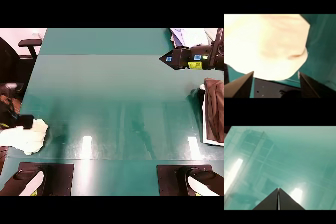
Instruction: Fold the shirts.
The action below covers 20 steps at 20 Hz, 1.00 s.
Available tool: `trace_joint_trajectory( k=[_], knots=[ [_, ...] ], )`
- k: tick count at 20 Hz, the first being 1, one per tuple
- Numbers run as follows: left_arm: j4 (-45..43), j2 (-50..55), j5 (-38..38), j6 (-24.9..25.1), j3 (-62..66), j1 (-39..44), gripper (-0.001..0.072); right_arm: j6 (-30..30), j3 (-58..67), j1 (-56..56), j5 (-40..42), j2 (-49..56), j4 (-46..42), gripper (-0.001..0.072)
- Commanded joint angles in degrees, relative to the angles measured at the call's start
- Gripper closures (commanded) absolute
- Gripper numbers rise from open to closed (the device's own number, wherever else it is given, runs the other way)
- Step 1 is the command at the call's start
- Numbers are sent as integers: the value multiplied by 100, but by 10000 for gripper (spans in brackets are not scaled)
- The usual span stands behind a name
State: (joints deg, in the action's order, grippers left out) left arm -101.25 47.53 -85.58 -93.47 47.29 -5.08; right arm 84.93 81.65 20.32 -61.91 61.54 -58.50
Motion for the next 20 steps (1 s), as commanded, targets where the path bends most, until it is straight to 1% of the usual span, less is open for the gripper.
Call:
trace_joint_trajectory(
  k=[1, 2, 3, 4, 5, 8, 10, 11, 13, 14, 16, 18, 20],
  knots=[
    [-70, -68, 688, -450, -1115, -79, 67, 0, 2, 7, 0, 2, 0, 695],
    [-70, -68, 697, -564, -1139, -79, 68, 0, 2, 7, 0, 2, 0, 695],
    [-68, -68, 693, -664, -1102, -79, 181, 0, 2, 7, 4, 2, 0, 695],
    [-63, -68, 684, -671, -1032, -79, 488, 0, 2, 7, 9, 2, 0, 695],
    [-55, -68, 662, -664, -890, -79, 675, 0, 4, 7, 33, 2, 2, 695],
    [-37, -70, 605, -660, 0, -76, 683, 0, 24, 7, 96, 0, 2, 695],
    [39, -70, 487, -647, 1119, 4, 684, 0, 262, -2, 94, 2, 0, 695],
    [166, -70, 442, -529, 1816, 133, 684, 0, 476, -42, 94, 2, 2, 695],
    [529, -68, 411, -363, 3176, 557, 685, 0, 951, -109, 98, 2, -13, 695],
    [682, -68, 415, -358, 3759, 837, 685, 0, 1198, -125, 101, 2, -26, 695],
    [723, -44, 420, -361, 4723, 1486, 686, 0, 1646, -195, 98, 2, -162, 695],
    [715, 37, 435, -361, 5163, 2031, 687, 2, 2031, -245, 79, 2, -380, 695],
    [704, 203, 466, -358, 5248, 2538, 688, 2, 2326, -243, 70, 2, -533, 695]
  ],
)
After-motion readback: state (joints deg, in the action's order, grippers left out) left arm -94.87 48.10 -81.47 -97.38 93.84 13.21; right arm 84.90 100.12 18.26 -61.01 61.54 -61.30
